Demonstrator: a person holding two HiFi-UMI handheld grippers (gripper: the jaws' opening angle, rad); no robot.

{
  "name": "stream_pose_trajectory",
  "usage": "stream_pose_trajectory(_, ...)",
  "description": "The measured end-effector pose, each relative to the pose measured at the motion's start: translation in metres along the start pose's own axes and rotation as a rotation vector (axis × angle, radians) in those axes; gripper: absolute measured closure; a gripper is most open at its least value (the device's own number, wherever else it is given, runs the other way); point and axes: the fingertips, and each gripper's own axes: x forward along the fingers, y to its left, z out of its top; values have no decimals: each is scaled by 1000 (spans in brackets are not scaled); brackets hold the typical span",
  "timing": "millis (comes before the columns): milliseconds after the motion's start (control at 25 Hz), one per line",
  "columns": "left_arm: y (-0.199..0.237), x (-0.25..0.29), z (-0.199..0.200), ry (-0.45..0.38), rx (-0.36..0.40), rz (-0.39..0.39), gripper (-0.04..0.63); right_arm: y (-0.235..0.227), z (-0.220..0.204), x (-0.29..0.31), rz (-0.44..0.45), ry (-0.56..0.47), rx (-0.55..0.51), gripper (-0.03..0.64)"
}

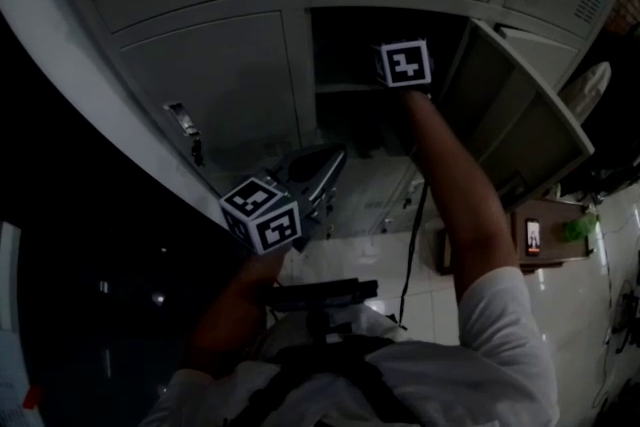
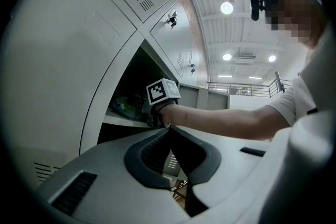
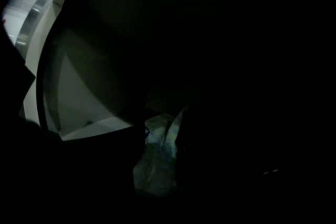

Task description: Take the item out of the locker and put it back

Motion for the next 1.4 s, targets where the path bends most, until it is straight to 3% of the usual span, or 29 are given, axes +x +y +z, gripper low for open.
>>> stream_pose_trajectory(160,3,-3,-2,-2,-14,14,592,4,-6,7,20,30,18,369)
stream_pose_trajectory(320,5,-5,-5,-2,-25,24,592,15,-13,5,54,40,-21,526)
stream_pose_trajectory(480,3,-6,-9,2,-35,20,592,23,-5,-10,82,-5,-46,578)
stream_pose_trajectory(960,-23,-8,-12,4,-50,-39,592,31,9,-89,92,-138,-87,584)
stream_pose_trajectory(1400,-51,-20,-12,3,-31,-90,592,55,-13,-166,115,-172,-54,586)
